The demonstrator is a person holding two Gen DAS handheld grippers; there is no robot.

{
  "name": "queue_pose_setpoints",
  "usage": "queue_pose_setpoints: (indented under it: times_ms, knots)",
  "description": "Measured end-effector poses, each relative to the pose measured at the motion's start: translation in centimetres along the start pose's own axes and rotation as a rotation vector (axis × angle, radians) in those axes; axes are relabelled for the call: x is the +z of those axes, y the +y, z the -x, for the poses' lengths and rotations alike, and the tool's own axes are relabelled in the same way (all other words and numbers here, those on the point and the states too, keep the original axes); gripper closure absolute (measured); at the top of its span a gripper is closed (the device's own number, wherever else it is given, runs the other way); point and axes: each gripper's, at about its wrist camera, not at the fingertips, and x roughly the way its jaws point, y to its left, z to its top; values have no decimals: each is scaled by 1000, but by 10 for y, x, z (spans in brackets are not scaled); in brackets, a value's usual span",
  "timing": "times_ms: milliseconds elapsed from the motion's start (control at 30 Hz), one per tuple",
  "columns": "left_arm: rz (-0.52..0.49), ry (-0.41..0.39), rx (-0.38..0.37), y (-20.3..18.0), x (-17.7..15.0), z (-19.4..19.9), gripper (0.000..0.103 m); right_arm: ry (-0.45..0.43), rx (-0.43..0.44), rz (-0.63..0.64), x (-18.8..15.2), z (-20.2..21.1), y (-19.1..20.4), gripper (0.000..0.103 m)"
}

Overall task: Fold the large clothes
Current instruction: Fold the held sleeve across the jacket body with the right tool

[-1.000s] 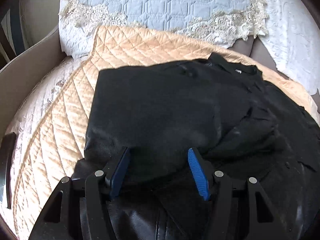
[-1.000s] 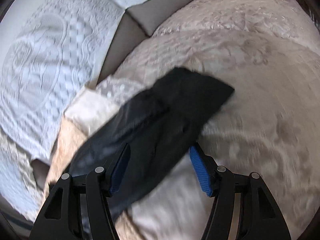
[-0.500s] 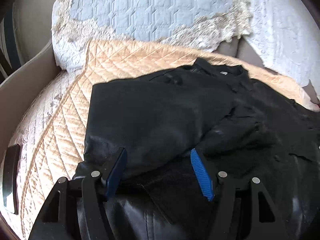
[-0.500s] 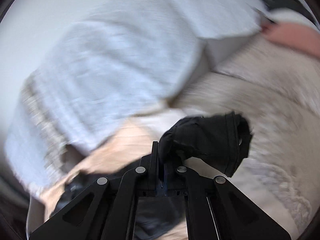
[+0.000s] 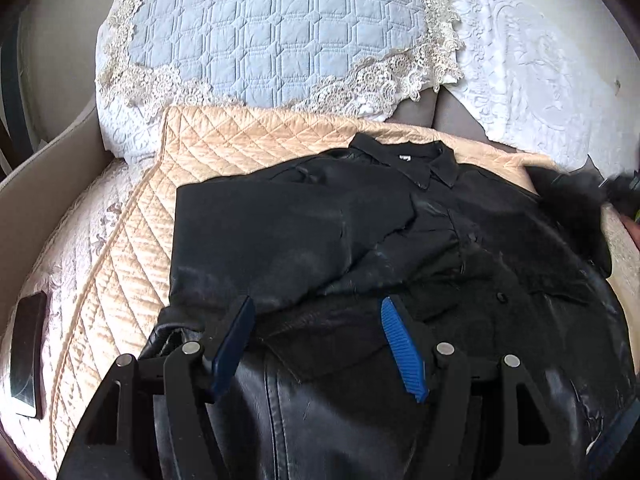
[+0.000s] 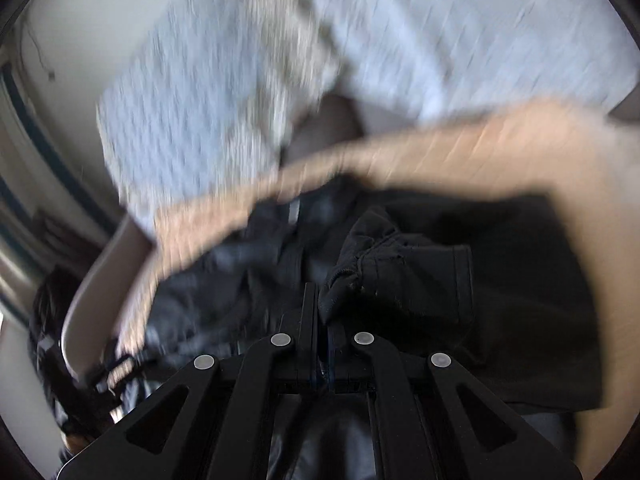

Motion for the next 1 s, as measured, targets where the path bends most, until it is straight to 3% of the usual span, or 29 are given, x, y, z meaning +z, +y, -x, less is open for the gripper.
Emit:
queue_pose_setpoints:
  times_ms: [133,167,233,267,333,433,600,733,833,900,967,1000]
  knots:
    - [9,17,-18,1,-3,1,35,172,-1,-30,-35,-54,-9,84]
    - [11,19,-25,1,-2,2,35,175,19,-32,-40,-52,-9,81]
    - [10,14,-48,-4,2,6,35,160,79,-20,-47,-39,-5,60]
    - [9,10,-67,-9,6,8,35,133,120,-11,-51,-25,-4,58]
    - [1,5,-114,-23,16,8,35,89,131,2,-55,-2,-8,58]
    - [-45,6,-184,-58,32,-1,35,34,13,13,-63,27,-25,58]
    - [-155,30,-282,-138,50,-32,34,-37,-61,-150,-67,51,-79,58]
    - [-321,50,-323,-212,43,-58,33,-103,-60,-218,-68,70,-101,58]
    - [-464,33,-249,-260,34,-82,33,-117,-46,-247,-72,73,-112,58]
    - [-508,21,-202,-274,33,-95,33,-121,-48,-246,-75,74,-113,58]
    - [-457,-2,-186,-268,41,-98,53,-128,-52,-244,-77,77,-114,58]
    - [-390,-17,-180,-257,46,-95,58,-136,-54,-242,-78,81,-115,58]
